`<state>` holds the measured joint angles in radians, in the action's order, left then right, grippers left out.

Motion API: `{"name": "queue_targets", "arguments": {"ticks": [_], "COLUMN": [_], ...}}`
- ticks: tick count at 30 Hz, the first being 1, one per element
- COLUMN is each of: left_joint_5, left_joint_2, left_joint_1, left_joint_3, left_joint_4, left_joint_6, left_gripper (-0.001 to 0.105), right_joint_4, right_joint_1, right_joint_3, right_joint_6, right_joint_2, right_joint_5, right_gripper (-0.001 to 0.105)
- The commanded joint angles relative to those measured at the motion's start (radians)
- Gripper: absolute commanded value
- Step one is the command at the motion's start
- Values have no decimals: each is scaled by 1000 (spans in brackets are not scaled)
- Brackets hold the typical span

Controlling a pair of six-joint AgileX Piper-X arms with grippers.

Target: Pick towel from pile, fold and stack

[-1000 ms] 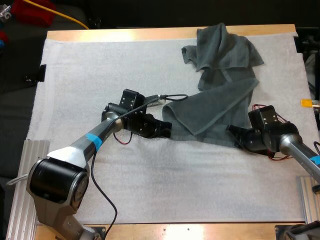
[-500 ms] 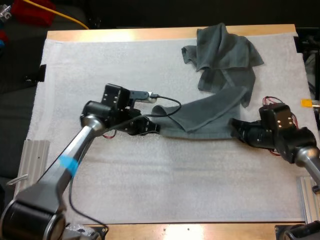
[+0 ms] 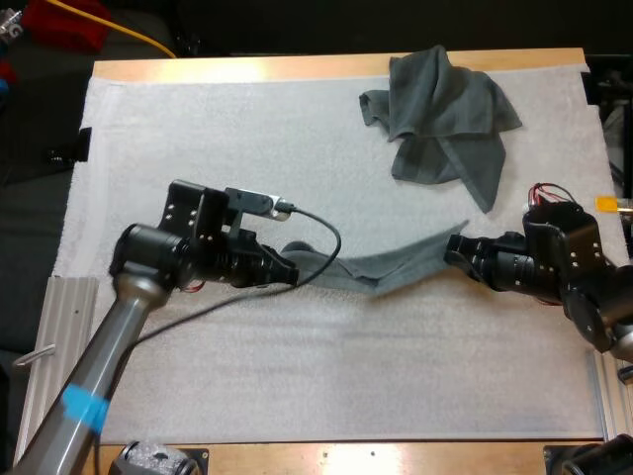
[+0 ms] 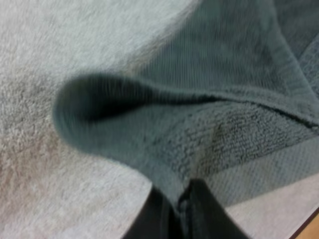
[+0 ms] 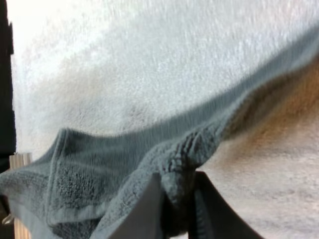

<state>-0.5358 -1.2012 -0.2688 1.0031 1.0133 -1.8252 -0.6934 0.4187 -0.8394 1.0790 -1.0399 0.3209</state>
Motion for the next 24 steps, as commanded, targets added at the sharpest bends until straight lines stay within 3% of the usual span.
{"name": "queue_targets", "arguments": {"ticks": [1,12,24], "left_joint_5": [7,7,76], "left_joint_2": [33,224,221], "left_joint_1": [-4,-4,-4], "left_joint_3": [4,4,7], "left_joint_4": [35,176,339], "left_joint_6": [-1,-3,-54], "left_gripper": [0,0,0], "right_joint_4": [-30,-306,-516], "right_joint_1": [21,182,205], "right_joint_3": [-32,-241,-288], "right_joint_6": [19,126,184], "right_joint_2": [17,21,23], "right_joint_5": [-10,-99,-47], "right_gripper": [1,1,1]}}
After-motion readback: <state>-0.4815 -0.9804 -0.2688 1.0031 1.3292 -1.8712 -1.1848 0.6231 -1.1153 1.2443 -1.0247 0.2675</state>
